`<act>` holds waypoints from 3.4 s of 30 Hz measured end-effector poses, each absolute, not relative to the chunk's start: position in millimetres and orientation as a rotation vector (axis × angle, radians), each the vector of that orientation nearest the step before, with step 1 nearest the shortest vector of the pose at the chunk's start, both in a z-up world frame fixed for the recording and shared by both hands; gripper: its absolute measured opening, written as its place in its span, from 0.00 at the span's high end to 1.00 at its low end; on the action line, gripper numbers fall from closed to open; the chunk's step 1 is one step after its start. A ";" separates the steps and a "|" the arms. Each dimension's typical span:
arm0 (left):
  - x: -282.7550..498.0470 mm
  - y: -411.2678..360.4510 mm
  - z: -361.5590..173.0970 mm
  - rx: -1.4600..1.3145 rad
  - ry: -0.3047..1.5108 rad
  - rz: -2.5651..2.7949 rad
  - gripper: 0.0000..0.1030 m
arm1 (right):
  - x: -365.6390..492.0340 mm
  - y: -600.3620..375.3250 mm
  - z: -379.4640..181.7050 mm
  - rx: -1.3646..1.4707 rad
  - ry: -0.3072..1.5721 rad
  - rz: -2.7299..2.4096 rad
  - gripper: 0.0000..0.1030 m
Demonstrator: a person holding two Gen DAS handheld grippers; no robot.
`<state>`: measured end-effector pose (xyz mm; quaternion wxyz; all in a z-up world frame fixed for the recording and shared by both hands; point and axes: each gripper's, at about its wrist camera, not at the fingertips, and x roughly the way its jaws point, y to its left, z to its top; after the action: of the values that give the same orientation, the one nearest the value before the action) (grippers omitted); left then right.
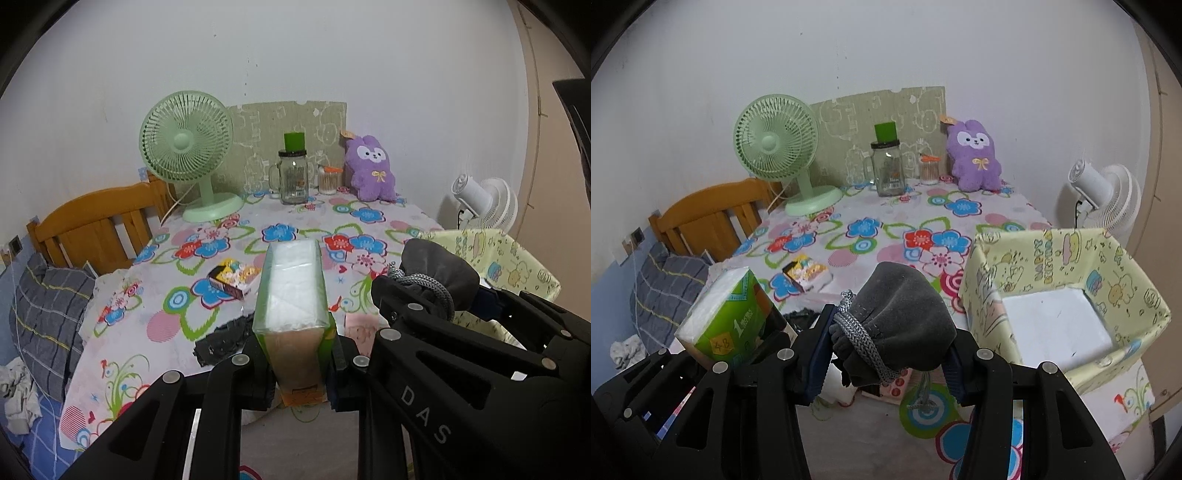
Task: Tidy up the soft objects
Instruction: 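Carry the grey pouch with the right tool over the paper box while the left tool holds the tissue box, then release the grey pouch into the paper box while the left tool drops the tissue box in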
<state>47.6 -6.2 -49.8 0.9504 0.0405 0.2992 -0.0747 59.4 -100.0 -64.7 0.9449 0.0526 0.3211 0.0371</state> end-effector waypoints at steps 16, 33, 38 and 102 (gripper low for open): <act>50.0 -33.3 -17.2 0.067 0.552 -0.167 0.82 | 58.8 -130.0 -21.4 0.085 0.594 0.067 0.47; 68.8 -89.6 -11.0 0.069 0.541 -0.232 0.82 | 73.7 -187.2 -12.9 0.090 0.580 0.024 0.47; 74.3 -109.2 -9.2 0.077 0.529 -0.266 0.82 | 77.2 -207.3 -11.2 0.094 0.571 -0.004 0.47; 94.5 -154.7 -18.6 0.122 0.549 -0.342 0.03 | 84.7 -257.9 -17.8 0.118 0.537 -0.131 0.07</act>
<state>94.5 -154.7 -18.6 0.9464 0.0599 0.2695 -0.1677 84.7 -257.9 -17.8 0.9604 0.0583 0.2647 -0.0645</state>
